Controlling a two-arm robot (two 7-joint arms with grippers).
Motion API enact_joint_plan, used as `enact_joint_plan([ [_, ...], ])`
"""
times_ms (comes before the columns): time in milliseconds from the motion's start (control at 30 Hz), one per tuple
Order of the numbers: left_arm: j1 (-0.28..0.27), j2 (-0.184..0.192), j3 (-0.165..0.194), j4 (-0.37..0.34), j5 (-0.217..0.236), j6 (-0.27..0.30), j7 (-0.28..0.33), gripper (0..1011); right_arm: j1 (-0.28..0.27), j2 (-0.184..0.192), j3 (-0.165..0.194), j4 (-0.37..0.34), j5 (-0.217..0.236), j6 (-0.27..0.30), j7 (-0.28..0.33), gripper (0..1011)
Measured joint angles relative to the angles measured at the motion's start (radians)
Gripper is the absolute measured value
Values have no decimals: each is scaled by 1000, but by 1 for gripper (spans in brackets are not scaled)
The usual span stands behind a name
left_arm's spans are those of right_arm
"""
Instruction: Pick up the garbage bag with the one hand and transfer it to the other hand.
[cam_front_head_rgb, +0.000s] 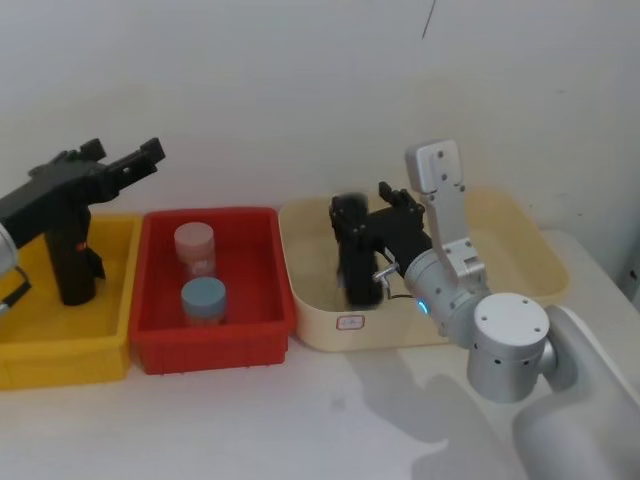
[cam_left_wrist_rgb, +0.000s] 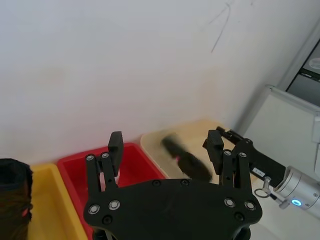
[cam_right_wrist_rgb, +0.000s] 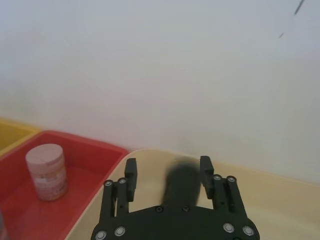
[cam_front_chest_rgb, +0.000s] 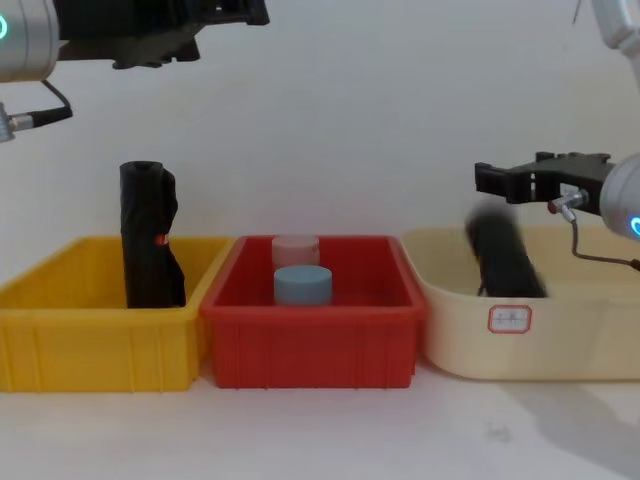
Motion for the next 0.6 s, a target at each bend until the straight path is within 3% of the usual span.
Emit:
enact_joint_plan([
  [233,9,7,-9,-4,-3,-3,7,1001,5,4,8,7,-5,-2,-6,958],
  [333,11,9,-11,-5,-4,-3,9,1001,7,5,10,9,-7,-2,-7,999],
  [600,15,13,-16,-8,-6,-4,13,1001,8,6,14,12,-9,-3,-9,1001],
])
